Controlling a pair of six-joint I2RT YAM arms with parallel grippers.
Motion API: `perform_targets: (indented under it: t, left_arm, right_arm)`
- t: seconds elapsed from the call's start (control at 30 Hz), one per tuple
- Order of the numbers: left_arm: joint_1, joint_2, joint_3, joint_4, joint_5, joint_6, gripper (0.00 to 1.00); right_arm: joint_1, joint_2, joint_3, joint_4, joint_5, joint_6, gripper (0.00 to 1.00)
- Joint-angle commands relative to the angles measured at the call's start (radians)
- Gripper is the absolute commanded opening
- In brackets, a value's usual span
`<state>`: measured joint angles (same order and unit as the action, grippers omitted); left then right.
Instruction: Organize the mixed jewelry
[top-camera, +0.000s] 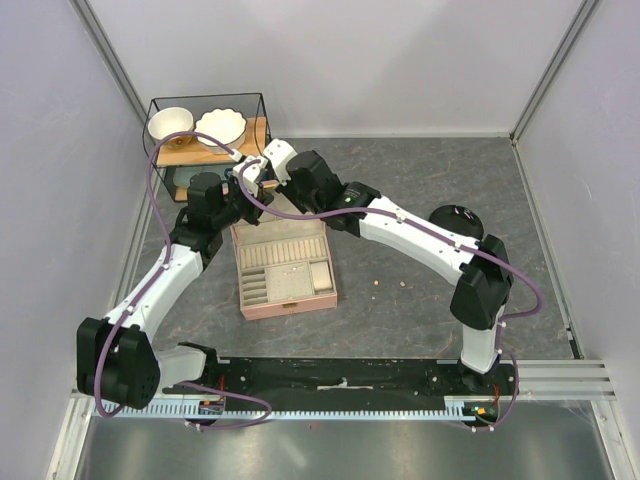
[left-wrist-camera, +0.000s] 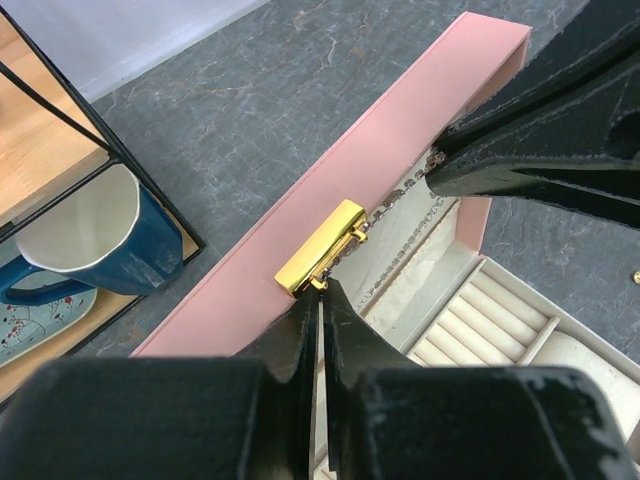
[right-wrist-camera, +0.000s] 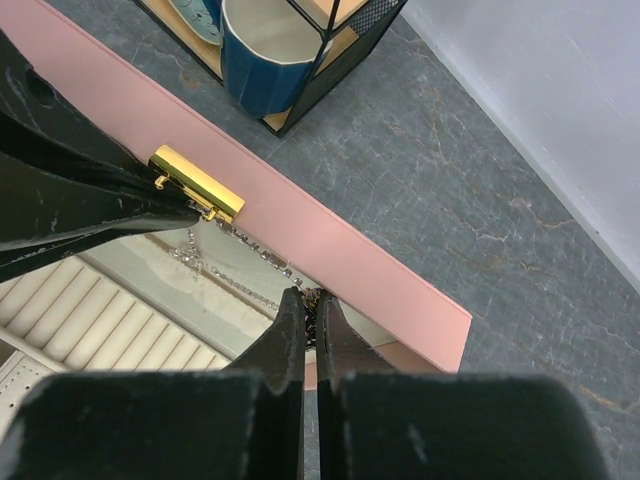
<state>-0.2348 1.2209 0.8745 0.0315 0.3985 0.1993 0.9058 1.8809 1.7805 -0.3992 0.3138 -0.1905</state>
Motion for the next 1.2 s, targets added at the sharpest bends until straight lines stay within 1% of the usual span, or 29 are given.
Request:
perform_targets:
  t: [0.0, 0.37, 1.0, 1.07, 1.17]
  left_arm:
    - [0.006, -0.004, 0.055, 0.057, -0.001, -0.023, 0.08]
    - [-0.003, 0.0, 0.058, 0.057, 0.01, -0.021, 0.16]
    - [-0.006, -0.012, 0.038, 0.057, 0.03, -0.024, 0.2]
    - [-0.008, -0.018, 0.037, 0.057, 0.034, -0.027, 0.21]
    - [-0.006, -0.026, 0.037, 0.056, 0.04, -0.029, 0.24]
  right_arm:
    - [-0.007, 0.023, 0.039, 0.01, 0.077, 0.013, 0.0]
    - [0.001, 0.037, 0.045, 0.01, 0.128, 0.019, 0.0]
    - [0.019, 0.053, 0.071, 0.01, 0.162, 0.016, 0.0]
    - [0.022, 0.058, 0.068, 0.008, 0.168, 0.019, 0.0]
    - [0.03, 0.066, 0.065, 0.008, 0.174, 0.019, 0.03]
